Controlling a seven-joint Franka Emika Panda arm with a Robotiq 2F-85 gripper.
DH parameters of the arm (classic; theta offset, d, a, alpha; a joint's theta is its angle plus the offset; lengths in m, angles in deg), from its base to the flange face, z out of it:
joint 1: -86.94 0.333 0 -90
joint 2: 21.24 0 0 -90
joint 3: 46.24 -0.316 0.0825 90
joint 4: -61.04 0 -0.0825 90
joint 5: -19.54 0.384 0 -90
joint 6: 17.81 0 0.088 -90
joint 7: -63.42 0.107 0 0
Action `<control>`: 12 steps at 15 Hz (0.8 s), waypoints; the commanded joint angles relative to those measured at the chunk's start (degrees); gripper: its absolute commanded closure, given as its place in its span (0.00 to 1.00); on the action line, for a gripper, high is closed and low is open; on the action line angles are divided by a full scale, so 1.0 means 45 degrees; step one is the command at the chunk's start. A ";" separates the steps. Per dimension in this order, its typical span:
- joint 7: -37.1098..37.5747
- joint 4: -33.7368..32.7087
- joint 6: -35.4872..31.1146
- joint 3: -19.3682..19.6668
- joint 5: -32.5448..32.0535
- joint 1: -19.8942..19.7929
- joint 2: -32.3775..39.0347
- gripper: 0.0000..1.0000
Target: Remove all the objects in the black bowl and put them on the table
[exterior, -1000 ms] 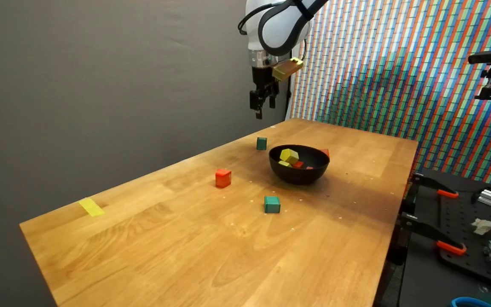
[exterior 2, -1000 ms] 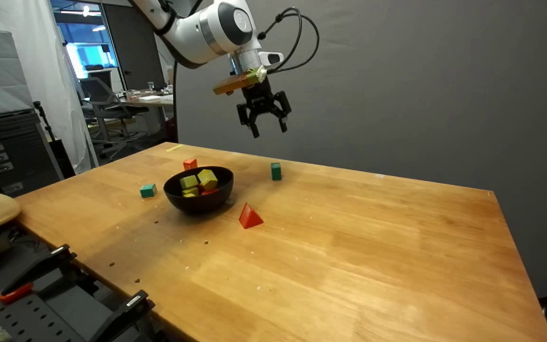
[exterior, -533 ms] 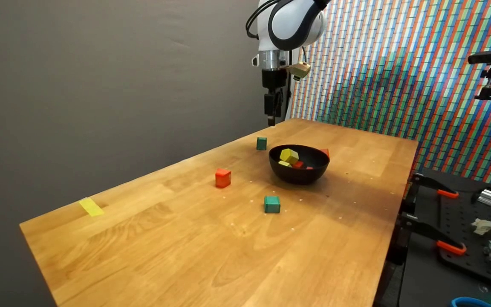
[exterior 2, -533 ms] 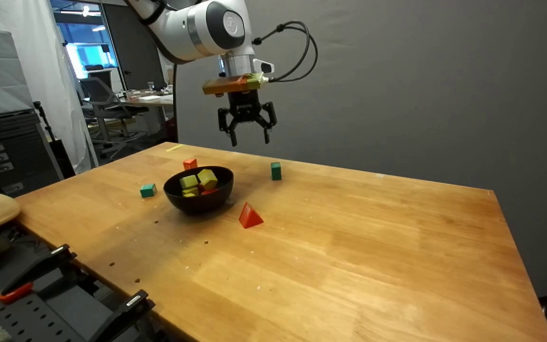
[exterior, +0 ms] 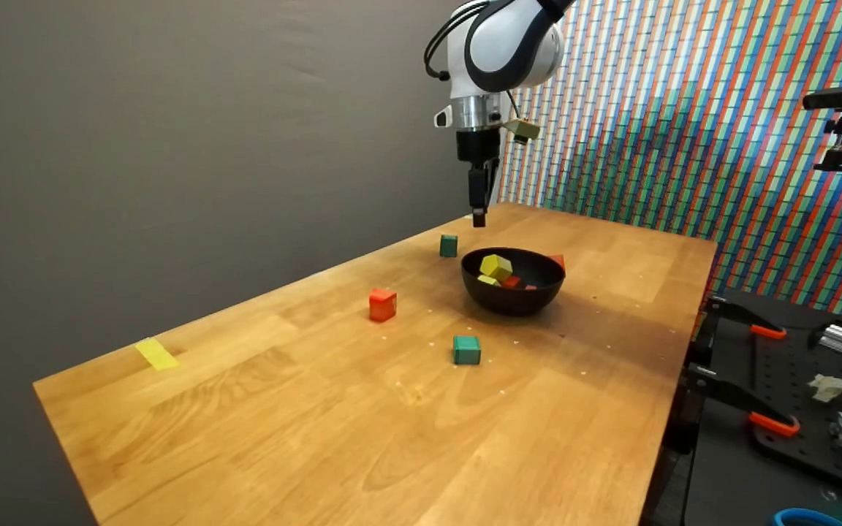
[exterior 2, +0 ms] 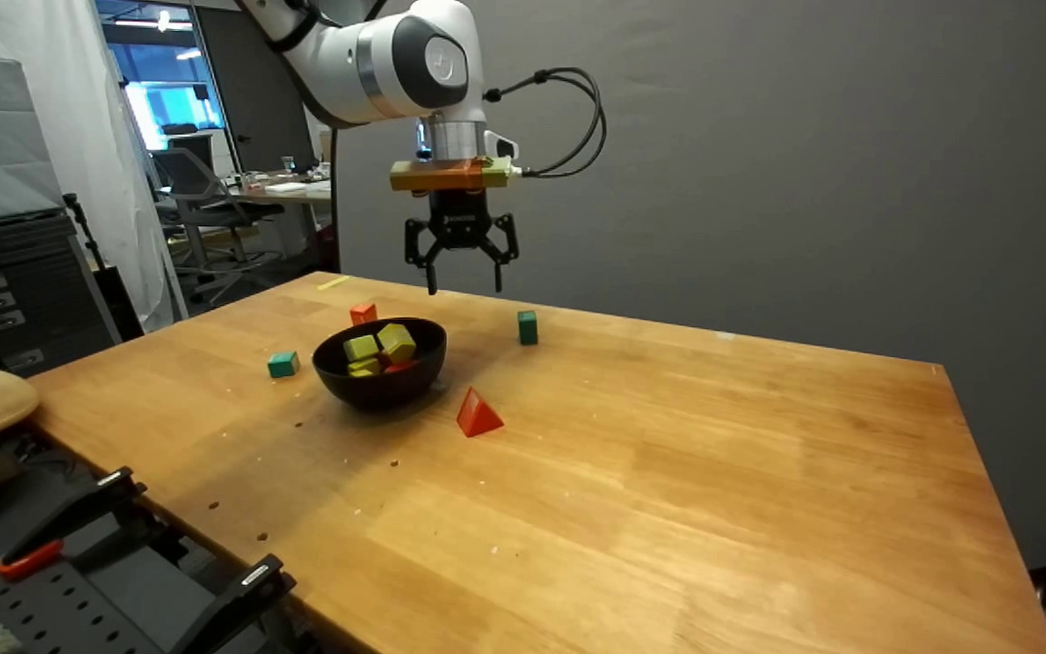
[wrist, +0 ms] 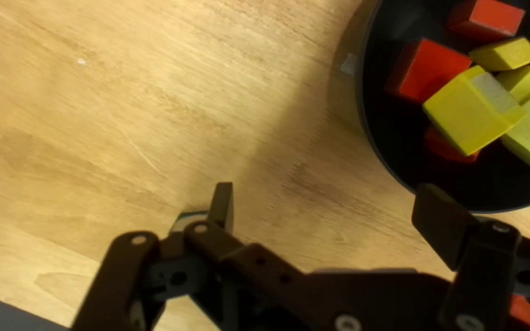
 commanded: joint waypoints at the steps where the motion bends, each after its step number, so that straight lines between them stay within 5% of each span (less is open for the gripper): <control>1: -0.0814 0.1210 -0.0119 -0.0722 0.1218 -0.0377 -0.0931 0.00; 7: 0.0501 0.3196 -0.1287 -0.0636 0.1988 -0.0066 -0.1989 0.00; 12: 0.0622 0.3435 -0.1864 -0.0704 0.2317 -0.0059 -0.1281 0.00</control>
